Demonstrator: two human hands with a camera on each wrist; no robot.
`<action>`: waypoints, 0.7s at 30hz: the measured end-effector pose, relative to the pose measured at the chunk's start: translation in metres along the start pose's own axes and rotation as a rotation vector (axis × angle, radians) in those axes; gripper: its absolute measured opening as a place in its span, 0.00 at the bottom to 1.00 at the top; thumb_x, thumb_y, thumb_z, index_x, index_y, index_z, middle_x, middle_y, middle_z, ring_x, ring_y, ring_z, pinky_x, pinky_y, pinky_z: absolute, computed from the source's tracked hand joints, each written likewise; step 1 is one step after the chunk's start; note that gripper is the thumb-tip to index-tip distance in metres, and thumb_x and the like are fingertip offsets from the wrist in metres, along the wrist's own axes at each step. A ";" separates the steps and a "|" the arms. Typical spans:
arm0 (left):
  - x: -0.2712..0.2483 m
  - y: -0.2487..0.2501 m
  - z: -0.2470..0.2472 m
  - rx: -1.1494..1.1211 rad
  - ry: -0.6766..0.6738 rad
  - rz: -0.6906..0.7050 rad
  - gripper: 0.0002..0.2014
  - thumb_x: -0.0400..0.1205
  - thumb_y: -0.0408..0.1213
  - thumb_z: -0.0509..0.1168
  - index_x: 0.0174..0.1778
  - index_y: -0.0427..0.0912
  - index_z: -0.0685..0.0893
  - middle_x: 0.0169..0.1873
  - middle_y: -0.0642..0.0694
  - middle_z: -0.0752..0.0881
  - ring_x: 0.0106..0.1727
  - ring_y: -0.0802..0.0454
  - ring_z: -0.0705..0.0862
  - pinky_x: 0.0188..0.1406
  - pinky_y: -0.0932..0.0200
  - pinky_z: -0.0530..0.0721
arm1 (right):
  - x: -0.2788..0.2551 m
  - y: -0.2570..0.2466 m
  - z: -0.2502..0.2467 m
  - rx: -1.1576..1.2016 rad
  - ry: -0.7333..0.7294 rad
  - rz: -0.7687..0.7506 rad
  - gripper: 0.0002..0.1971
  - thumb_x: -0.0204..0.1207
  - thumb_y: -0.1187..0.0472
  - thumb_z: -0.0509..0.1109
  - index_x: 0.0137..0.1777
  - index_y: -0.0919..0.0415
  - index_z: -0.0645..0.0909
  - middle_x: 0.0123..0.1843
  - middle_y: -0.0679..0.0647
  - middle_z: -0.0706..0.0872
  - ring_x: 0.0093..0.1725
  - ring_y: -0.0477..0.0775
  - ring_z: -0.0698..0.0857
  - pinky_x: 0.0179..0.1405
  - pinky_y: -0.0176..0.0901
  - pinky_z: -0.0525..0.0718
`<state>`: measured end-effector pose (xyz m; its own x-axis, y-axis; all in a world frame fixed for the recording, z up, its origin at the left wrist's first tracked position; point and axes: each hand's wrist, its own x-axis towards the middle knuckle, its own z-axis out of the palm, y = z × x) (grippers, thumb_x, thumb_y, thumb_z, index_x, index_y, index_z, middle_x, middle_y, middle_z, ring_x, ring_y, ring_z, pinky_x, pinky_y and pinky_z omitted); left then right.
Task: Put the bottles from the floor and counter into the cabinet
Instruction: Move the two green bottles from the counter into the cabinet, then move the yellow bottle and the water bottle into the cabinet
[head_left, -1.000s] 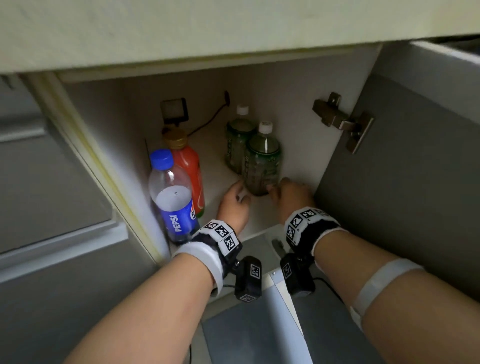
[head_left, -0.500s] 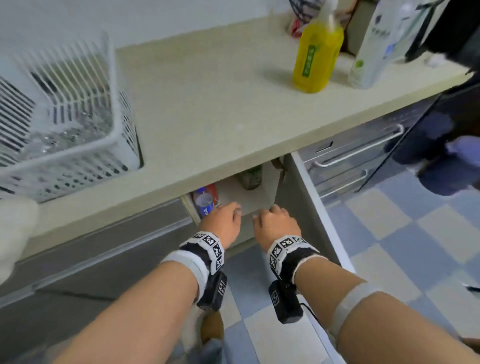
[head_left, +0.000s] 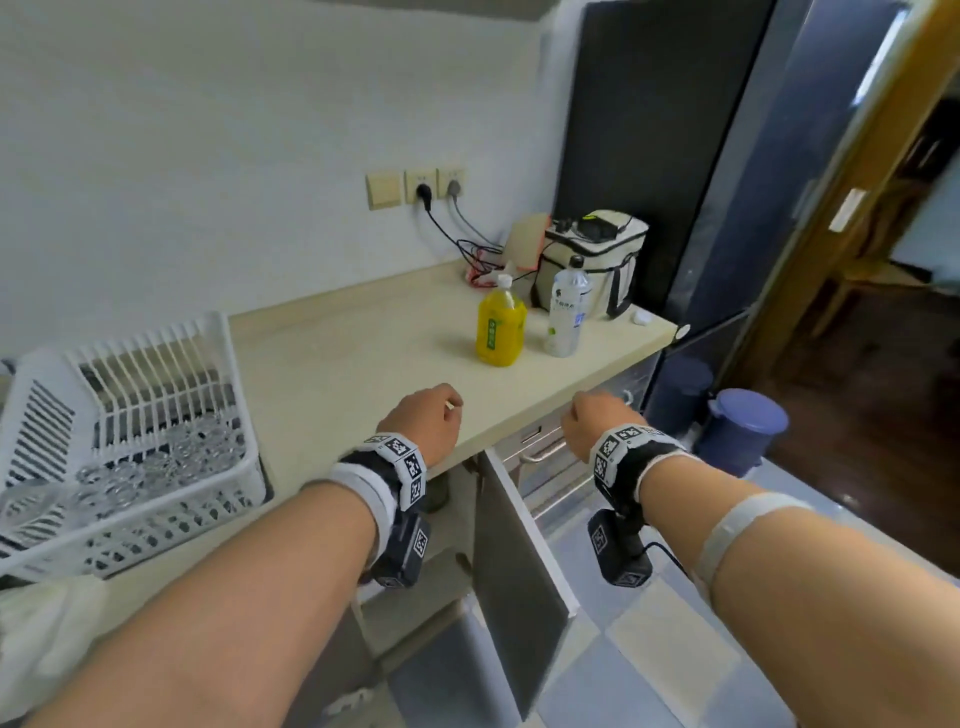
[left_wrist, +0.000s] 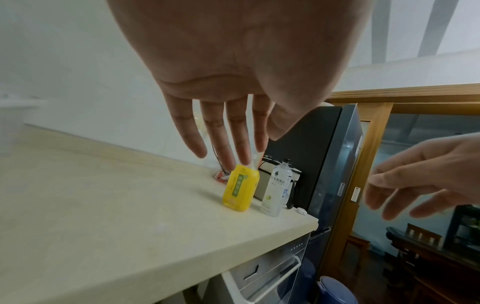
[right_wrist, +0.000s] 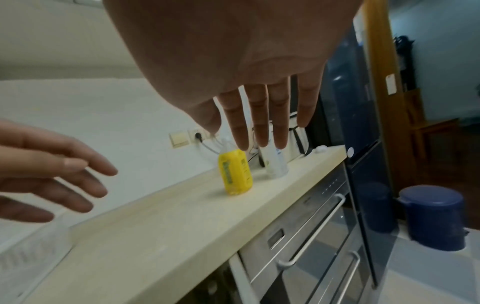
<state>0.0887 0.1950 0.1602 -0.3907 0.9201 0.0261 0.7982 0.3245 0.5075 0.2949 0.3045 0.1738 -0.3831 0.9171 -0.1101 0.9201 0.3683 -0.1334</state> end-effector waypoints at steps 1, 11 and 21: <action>0.005 0.007 -0.002 0.006 0.000 0.000 0.14 0.88 0.43 0.58 0.66 0.50 0.82 0.59 0.47 0.89 0.56 0.44 0.87 0.58 0.46 0.86 | 0.004 0.009 -0.009 0.005 0.016 0.018 0.19 0.83 0.48 0.53 0.58 0.61 0.78 0.58 0.60 0.80 0.56 0.65 0.83 0.59 0.59 0.84; 0.107 0.047 0.046 0.025 -0.049 -0.058 0.24 0.85 0.50 0.63 0.75 0.46 0.69 0.71 0.40 0.78 0.65 0.40 0.84 0.66 0.39 0.83 | 0.104 0.084 -0.015 0.189 0.031 0.121 0.21 0.84 0.50 0.58 0.69 0.64 0.70 0.69 0.63 0.75 0.61 0.68 0.82 0.58 0.57 0.83; 0.279 0.061 0.134 -0.259 0.219 -0.410 0.67 0.63 0.57 0.84 0.88 0.51 0.42 0.82 0.36 0.59 0.79 0.34 0.72 0.77 0.41 0.75 | 0.333 0.109 0.028 0.654 -0.042 0.024 0.48 0.71 0.45 0.78 0.83 0.59 0.53 0.80 0.63 0.66 0.74 0.66 0.76 0.70 0.57 0.75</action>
<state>0.0899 0.5004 0.0828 -0.7556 0.6527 -0.0542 0.4313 0.5582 0.7088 0.2655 0.6457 0.0955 -0.3779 0.9124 -0.1574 0.6943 0.1668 -0.7001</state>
